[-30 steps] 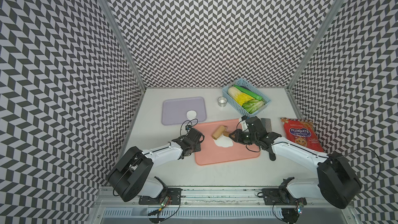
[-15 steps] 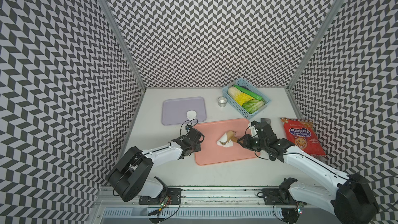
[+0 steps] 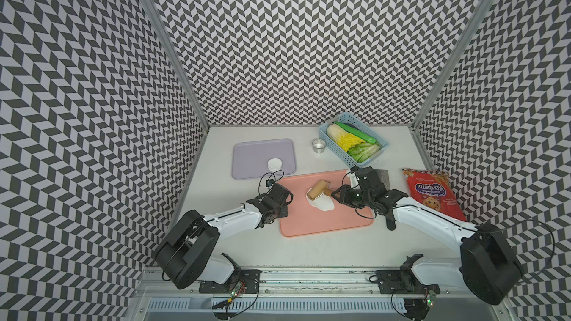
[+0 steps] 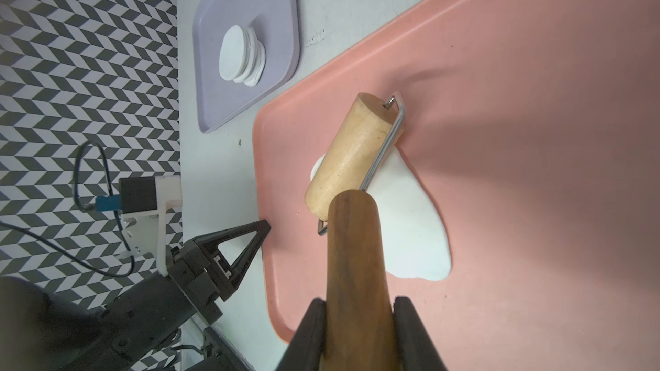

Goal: Roll out the dumpling wrappers from the dough
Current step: Flatten out the dough on the work surface.

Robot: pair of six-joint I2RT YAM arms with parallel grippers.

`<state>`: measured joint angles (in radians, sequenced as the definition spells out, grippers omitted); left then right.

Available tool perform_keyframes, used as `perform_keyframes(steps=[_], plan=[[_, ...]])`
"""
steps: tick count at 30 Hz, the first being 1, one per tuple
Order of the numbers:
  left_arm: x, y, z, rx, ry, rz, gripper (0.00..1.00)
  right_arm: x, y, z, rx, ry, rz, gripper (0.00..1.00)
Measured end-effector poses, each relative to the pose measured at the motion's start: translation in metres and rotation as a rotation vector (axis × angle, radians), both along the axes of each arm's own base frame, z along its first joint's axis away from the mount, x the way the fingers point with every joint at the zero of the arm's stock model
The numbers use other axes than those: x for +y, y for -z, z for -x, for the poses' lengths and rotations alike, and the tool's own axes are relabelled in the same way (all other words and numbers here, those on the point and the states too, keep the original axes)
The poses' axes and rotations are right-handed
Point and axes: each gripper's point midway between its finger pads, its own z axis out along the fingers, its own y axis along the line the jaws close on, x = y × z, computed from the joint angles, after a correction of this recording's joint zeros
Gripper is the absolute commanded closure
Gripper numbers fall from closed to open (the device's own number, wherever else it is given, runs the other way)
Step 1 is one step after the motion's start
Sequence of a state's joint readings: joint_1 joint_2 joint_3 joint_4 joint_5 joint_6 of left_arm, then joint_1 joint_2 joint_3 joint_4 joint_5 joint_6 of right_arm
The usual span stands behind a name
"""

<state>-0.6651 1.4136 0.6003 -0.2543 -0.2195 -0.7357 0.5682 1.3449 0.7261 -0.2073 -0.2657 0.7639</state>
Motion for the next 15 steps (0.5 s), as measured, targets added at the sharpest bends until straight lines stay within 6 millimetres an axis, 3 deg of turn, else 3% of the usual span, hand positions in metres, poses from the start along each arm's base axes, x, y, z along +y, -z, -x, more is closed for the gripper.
perform_keyframes(steps=[15], plan=[[0.0,0.0,0.0,0.0,0.0,0.0,1.0,0.036,0.003,-0.022,-0.033,-0.012,-0.017,1.0]])
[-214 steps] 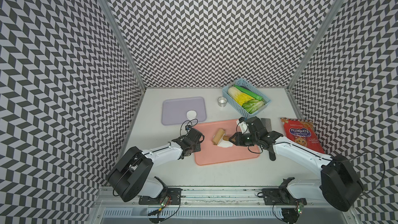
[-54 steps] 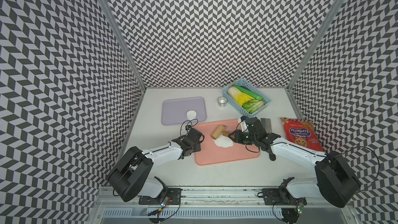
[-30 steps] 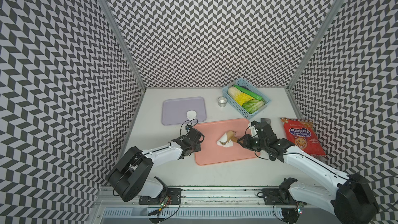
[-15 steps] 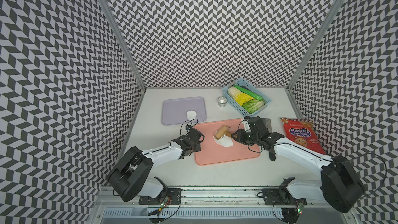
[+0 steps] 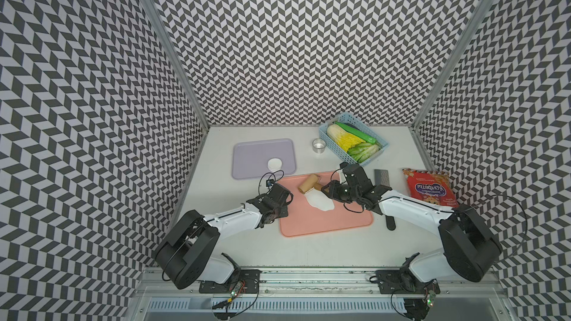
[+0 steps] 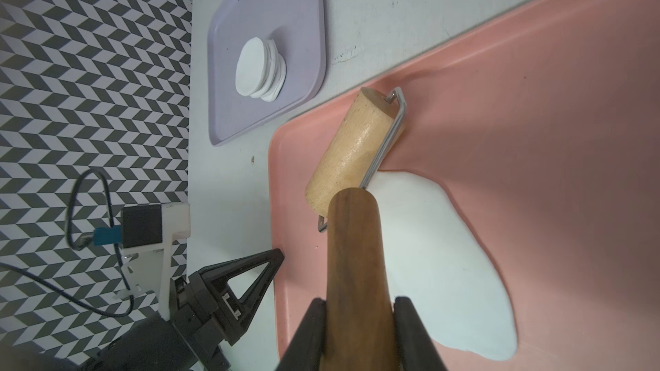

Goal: Roll out the dumpling wrappers from the dough
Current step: Flatten out the dough on the work surface.

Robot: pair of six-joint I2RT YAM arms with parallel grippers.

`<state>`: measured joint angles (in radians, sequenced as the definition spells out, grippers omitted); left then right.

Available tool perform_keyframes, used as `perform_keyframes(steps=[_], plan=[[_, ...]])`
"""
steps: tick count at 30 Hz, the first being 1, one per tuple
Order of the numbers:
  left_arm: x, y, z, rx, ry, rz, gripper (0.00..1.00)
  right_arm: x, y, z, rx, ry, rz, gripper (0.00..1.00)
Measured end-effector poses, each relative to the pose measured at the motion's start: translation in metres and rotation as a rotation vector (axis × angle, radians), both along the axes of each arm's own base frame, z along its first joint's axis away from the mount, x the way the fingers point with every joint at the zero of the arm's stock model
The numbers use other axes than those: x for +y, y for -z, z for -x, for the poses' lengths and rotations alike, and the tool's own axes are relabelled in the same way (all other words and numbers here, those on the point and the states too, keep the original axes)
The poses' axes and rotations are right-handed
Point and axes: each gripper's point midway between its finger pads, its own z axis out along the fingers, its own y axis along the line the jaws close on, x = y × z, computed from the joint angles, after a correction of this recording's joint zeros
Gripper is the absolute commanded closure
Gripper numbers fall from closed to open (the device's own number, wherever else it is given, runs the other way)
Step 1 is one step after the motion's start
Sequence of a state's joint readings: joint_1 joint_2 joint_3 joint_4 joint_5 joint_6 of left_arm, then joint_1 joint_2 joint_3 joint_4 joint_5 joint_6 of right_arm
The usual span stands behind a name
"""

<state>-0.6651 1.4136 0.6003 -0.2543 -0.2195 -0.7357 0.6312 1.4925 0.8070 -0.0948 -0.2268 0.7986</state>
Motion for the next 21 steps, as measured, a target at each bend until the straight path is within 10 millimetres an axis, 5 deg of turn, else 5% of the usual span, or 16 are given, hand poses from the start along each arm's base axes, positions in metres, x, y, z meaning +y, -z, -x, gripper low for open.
perform_keyframes(steps=[10,21], plan=[[0.0,0.0,0.0,0.0,0.0,0.0,1.0,0.005,-0.025,0.006,0.037,-0.023,0.021,1.0],[0.0,0.0,0.0,0.0,0.0,0.0,1.0,0.0,-0.105,0.025,-0.068,-0.066,-0.061,1.0]])
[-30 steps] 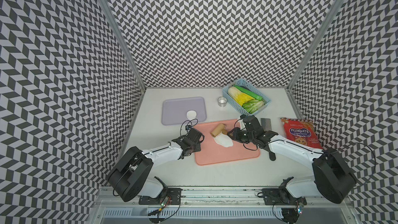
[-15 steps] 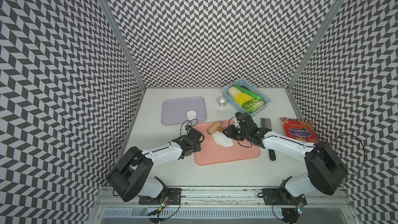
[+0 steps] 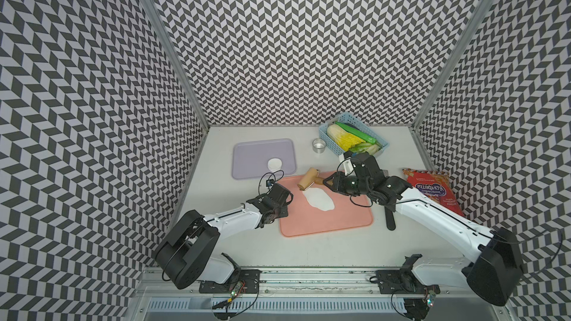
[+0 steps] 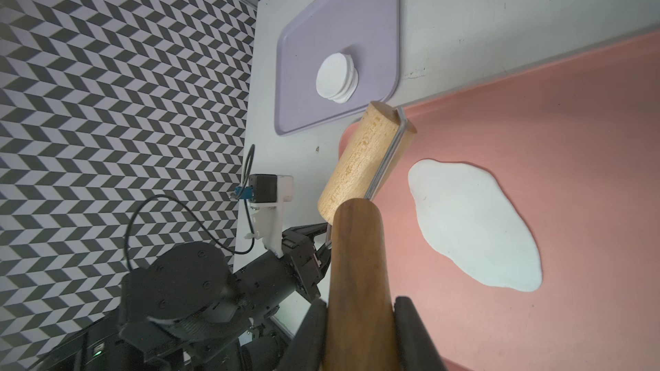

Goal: Roll out the dumpling wrappers from the dough
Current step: Flatten out the dough on the work surface.

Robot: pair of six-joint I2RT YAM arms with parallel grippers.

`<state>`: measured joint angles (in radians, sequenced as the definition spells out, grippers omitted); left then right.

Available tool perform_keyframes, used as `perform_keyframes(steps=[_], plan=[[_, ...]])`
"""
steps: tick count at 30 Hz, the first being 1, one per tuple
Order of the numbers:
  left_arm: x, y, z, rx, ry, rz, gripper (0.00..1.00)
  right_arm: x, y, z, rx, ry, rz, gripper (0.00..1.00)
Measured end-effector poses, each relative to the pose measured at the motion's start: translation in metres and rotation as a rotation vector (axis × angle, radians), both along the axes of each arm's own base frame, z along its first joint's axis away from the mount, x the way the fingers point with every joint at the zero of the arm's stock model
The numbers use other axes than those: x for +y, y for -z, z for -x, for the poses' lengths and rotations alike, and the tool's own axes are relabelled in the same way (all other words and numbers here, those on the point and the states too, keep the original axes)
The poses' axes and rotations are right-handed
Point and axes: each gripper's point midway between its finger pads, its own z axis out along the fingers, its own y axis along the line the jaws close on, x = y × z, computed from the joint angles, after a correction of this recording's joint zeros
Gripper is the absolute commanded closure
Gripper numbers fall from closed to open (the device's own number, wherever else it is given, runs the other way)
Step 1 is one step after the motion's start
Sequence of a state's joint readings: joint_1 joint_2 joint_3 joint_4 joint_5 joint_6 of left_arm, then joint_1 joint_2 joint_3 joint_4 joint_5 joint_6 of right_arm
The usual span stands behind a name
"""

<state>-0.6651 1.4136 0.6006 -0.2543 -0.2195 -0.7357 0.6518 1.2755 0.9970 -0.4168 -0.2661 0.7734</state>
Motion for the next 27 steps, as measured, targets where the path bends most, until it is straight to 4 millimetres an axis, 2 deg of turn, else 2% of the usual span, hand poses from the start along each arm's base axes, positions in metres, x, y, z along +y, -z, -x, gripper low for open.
perform_keyframes(steps=[3,9,11,15,24,27], plan=[[0.0,0.0,0.0,0.001,0.0,0.0,1.0,-0.008,0.009,0.009,0.013,-0.005,0.027,1.0],[0.0,0.0,0.0,0.001,0.0,0.0,1.0,-0.037,0.07,0.034,0.115,0.004,0.174,1.0],[0.0,0.0,0.0,0.0,0.001,0.0,1.0,-0.042,0.082,0.039,0.138,0.002,0.199,1.0],[0.0,0.0,0.0,0.0,0.001,0.0,1.0,-0.037,0.084,0.032,0.118,-0.016,0.196,1.0],[0.0,0.0,0.0,0.0,0.0,0.0,1.0,-0.004,0.097,0.01,0.101,-0.077,0.124,1.0],[0.0,0.0,0.0,0.0,0.0,0.0,1.0,0.001,0.098,0.005,0.095,-0.079,0.108,1.0]])
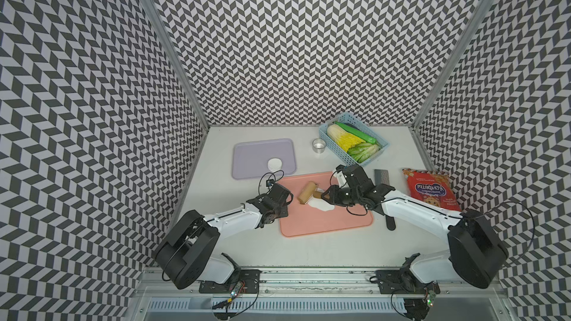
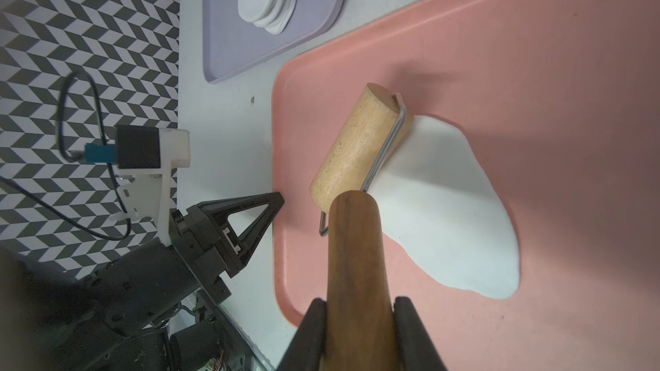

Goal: Roll out the dumpling wrappers from the dough
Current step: Flatten out the dough on the work surface.

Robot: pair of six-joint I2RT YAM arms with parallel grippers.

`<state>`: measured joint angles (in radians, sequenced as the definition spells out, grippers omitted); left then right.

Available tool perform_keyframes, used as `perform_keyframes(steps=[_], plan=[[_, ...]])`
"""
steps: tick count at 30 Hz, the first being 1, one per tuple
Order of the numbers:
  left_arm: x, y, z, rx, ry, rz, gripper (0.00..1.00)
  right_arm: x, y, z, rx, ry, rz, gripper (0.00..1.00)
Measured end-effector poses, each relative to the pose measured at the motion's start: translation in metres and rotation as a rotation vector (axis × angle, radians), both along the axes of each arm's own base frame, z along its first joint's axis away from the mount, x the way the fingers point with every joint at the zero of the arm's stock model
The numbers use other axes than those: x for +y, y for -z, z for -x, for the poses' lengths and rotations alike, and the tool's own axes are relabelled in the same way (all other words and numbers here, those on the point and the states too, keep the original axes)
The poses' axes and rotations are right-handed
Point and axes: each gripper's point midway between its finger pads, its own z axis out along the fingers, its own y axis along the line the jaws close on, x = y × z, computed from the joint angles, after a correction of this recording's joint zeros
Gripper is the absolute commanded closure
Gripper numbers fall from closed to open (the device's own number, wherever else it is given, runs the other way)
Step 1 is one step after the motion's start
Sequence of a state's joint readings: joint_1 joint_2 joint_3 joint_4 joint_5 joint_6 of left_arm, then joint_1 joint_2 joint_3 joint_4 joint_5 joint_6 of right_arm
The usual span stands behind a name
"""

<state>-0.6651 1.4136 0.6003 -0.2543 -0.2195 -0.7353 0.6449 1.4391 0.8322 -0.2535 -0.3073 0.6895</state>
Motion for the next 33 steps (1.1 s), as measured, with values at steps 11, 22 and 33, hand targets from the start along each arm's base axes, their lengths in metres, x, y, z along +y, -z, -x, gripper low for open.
perform_keyframes(steps=[11,22,33], plan=[[0.0,0.0,0.0,0.0,0.0,0.0,1.0,-0.063,-0.017,0.022,-0.009,0.159,0.068,1.0],[0.0,0.0,0.0,0.0,0.0,0.0,1.0,-0.074,-0.006,0.028,-0.008,0.217,0.064,1.0],[0.0,0.0,0.0,0.0,0.0,0.0,1.0,-0.046,0.004,-0.002,-0.067,0.212,-0.015,1.0]])
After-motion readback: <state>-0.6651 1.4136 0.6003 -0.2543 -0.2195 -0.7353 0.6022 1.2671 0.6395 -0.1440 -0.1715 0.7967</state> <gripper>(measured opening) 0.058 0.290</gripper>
